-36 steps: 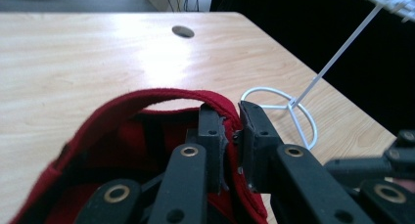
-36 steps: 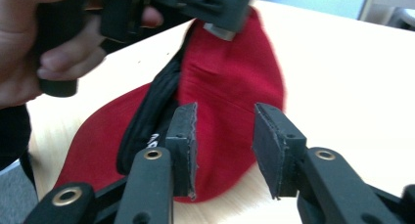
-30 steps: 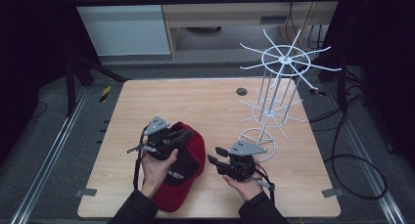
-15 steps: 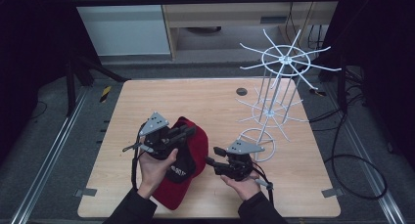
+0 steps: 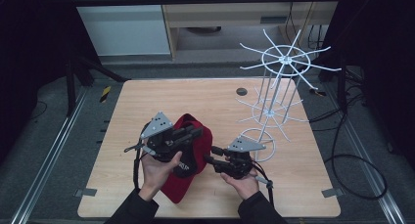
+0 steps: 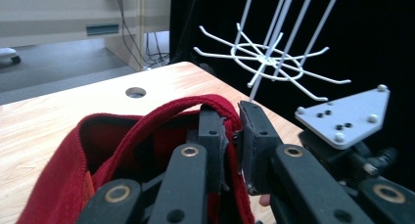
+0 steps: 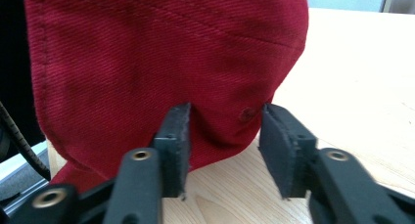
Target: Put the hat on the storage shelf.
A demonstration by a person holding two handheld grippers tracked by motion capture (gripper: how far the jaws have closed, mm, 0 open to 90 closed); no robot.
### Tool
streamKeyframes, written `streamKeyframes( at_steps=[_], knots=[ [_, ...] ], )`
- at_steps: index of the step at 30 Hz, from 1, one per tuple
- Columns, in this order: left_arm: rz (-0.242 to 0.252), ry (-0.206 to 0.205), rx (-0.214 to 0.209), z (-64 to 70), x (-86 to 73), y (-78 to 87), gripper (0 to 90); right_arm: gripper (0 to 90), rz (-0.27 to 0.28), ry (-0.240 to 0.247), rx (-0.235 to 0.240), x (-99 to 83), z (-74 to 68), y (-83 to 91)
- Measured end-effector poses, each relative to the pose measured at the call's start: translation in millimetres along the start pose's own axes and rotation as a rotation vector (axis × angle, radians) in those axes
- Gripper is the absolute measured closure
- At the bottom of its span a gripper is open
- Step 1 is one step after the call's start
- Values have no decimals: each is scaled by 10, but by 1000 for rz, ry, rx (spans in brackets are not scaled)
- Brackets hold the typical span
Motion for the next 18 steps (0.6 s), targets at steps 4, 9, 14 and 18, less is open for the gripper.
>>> streamKeyframes(
  at_steps=[4, 9, 14, 18],
  knots=[
    [-5, -2, -8, 11, -14, -15, 805, 802, -25, 5, -24, -8, 11, 9],
    [-3, -3, -13, 12, -27, -19, 805, 897, -48, 9, -36, -5, 6, 26],
    [16, -3, -15, -9, 8, 34, 804, 900, -28, 34, -72, 38, -13, 79],
    [40, -2, -24, -16, 64, 109, 804, 900, 12, 90, -125, 127, -50, 158]
  ],
)
Point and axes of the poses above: each handheld gripper's, and its own axes: y roughly backward along the jaws, x roughly out of its top, z roughly to its right, the point moved 1 cm from there along -y, roughly forward along the jaws, and after that the axes turned 5 degrees about z, right-handed, at the moved point
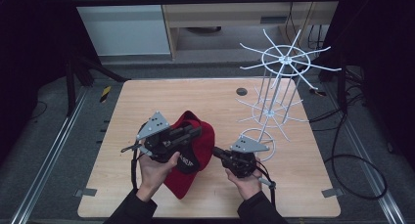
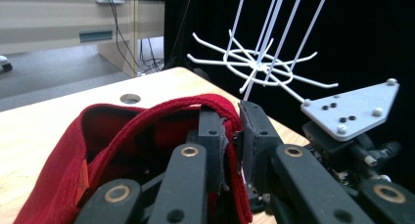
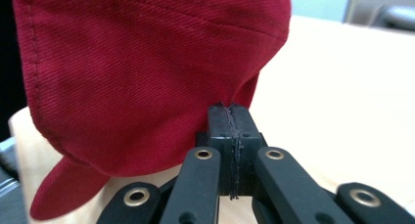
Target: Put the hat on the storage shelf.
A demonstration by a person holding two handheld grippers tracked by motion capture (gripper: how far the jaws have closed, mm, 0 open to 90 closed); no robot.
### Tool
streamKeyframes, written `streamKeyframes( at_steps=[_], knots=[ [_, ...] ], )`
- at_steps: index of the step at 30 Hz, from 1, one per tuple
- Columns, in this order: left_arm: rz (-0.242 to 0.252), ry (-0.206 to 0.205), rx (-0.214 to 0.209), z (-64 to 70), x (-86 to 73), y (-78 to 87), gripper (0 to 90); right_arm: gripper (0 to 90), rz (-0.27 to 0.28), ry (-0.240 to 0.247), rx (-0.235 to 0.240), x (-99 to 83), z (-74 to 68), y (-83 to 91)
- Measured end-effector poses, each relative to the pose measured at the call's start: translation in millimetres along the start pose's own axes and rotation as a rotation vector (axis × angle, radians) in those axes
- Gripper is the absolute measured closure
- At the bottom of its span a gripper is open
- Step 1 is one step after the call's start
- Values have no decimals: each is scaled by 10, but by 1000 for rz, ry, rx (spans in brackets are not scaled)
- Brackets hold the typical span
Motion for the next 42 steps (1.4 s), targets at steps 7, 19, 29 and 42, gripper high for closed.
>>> streamKeyframes(
  at_steps=[7, 19, 29, 42],
  knots=[
    [23, -11, -5, 15, 32, 149, 804, 900, 59, 76, -74, 168, -71, 153],
    [-17, 7, 61, -171, -214, 442, 804, 900, 63, 118, -53, 262, -172, 130],
    [-20, 69, 149, -495, -451, 846, 804, 900, 64, 199, 18, 490, -524, -101],
    [-65, 134, 268, -874, -841, 1342, 802, 900, -4, 268, 130, 616, -1117, -618]
  ],
)
Point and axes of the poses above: each handheld gripper's, and its own axes: y roughly backward along the jaws, x roughly out of its top, z roughly to its right, the point moved 1 cm from there along -y, roughly forward along the jaws, and after that the axes turned 5 degrees about z, right-handed, at the moved point
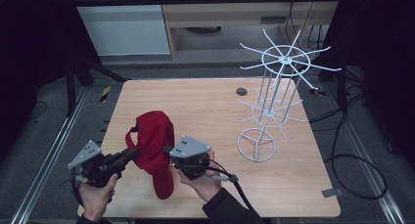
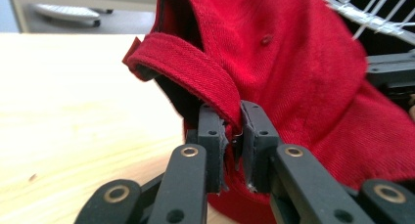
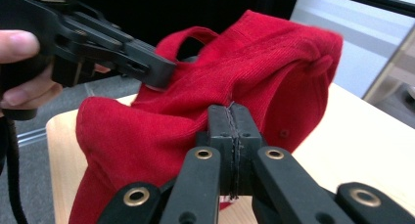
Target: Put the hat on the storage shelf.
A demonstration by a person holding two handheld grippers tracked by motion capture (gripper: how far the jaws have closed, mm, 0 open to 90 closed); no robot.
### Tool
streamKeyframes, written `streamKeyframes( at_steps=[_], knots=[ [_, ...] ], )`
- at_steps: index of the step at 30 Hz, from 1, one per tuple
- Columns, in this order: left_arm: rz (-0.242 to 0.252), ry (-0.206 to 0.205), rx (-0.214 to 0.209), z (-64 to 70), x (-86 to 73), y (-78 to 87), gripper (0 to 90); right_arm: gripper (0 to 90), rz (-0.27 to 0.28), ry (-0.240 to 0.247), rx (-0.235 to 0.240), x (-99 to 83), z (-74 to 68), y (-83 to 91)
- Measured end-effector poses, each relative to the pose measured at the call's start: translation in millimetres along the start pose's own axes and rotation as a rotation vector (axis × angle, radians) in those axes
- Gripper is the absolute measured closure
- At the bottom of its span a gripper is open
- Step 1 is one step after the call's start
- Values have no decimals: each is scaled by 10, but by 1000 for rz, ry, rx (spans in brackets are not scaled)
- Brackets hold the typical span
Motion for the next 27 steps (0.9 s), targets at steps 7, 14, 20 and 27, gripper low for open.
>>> streamKeyframes(
  at_steps=[7, 14, 20, 27],
  knots=[
    [-50, 1, 56, -140, -154, 4, 802, 900, -41, 14, 27, -28, -190, -260],
    [-93, -16, 97, -228, -244, -27, 803, 889, -46, -2, 52, -77, -272, -423],
    [-163, -37, 156, -355, -352, -116, 805, 807, -34, -3, 51, -104, -258, -430],
    [-237, -5, 198, -522, -454, -260, 806, 778, -61, -58, -3, -291, -14, -291]
  ],
)
Point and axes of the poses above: each handheld gripper's, and its own axes: y roughly backward along the jaws, x roughly out of its top, z roughly to its right, the point moved 1 cm from there along -y, roughly forward along the jaws, and after that the axes turned 5 degrees about z, right-handed, at the moved point
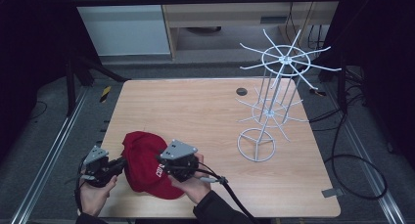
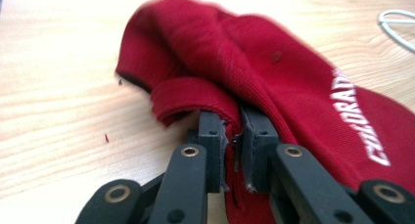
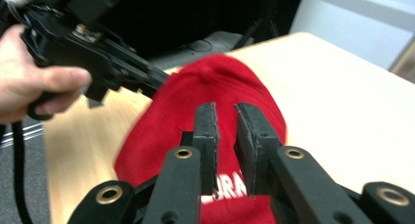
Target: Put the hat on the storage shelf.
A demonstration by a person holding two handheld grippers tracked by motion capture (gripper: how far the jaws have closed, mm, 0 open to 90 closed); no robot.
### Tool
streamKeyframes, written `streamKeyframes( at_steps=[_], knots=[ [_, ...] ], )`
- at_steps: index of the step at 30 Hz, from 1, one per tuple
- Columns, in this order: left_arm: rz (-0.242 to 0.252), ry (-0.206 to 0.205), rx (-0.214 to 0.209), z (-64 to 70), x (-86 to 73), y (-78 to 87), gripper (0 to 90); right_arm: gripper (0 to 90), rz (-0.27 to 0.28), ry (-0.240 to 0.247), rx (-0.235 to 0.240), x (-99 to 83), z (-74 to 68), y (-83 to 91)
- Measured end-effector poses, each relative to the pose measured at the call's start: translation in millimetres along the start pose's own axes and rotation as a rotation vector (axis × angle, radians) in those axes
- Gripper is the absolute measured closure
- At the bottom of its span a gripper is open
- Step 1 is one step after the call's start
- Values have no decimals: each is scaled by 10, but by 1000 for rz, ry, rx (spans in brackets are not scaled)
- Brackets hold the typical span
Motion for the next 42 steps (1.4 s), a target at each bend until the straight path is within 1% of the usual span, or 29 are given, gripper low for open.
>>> streamKeyframes(
  at_steps=[5, 7, 8, 10, 12, 15, 16, 19, 22, 25, 29, 31, 32, 33, 34, 37, 38, 40, 42],
  knots=[
    [-47, 1, 29, -61, -34, -136, 802, 747, -26, -34, -40, -158, 197, 126],
    [-54, -2, 45, -84, -56, -146, 789, 732, -30, -56, -52, -219, 270, 175],
    [-51, 2, 55, -98, -60, -129, 763, 723, -30, -63, -59, -249, 303, 198],
    [-32, 20, 66, -131, -65, -67, 668, 704, -35, -76, -74, -301, 360, 237],
    [-15, 31, 85, -161, -77, 8, 594, 688, -35, -90, -85, -345, 406, 263],
    [22, 51, 113, -178, -72, 122, 529, 664, -41, -101, -91, -397, 452, 280],
    [35, 56, 116, -179, -61, 159, 517, 657, -41, -104, -91, -410, 462, 279],
    [81, 80, 89, -140, -26, 227, 484, 635, -41, -120, -80, -438, 481, 234],
    [97, 68, 58, -36, -1, 222, 458, 612, -50, -130, -72, -453, 470, 144],
    [87, 47, 47, 58, 11, 149, 433, 583, -61, -139, -62, -473, 453, 16],
    [50, 40, 43, 103, 10, 13, 421, 543, -84, -154, -49, -518, 437, -177],
    [23, 34, 48, 111, 6, -52, 443, 527, -92, -165, -46, -540, 436, -275],
    [10, 32, 49, 111, 3, -80, 479, 521, -96, -176, -45, -550, 437, -323],
    [0, 39, 49, 113, 1, -108, 513, 516, -99, -186, -41, -559, 436, -370],
    [-15, 38, 47, 106, 1, -126, 552, 516, -105, -192, -36, -567, 436, -414],
    [-37, 48, 32, 92, 8, -162, 709, 534, -132, -198, -29, -610, 440, -531],
    [-43, 47, 27, 86, 13, -171, 756, 552, -137, -202, -21, -628, 449, -561],
    [-51, 47, 20, 83, 26, -191, 820, 607, -145, -240, 0, -656, 472, -601],
    [-56, 38, 18, 85, 47, -211, 844, 687, -153, -280, 33, -663, 489, -612]
  ],
)
Point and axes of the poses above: each handheld gripper's, and its own axes: y roughly backward along the jaws, x roughly out of its top, z roughly to its right, the point moved 1 cm from there along -y, roughly forward along the jaws, and after that the axes turned 5 degrees about z, right-handed, at the moved point
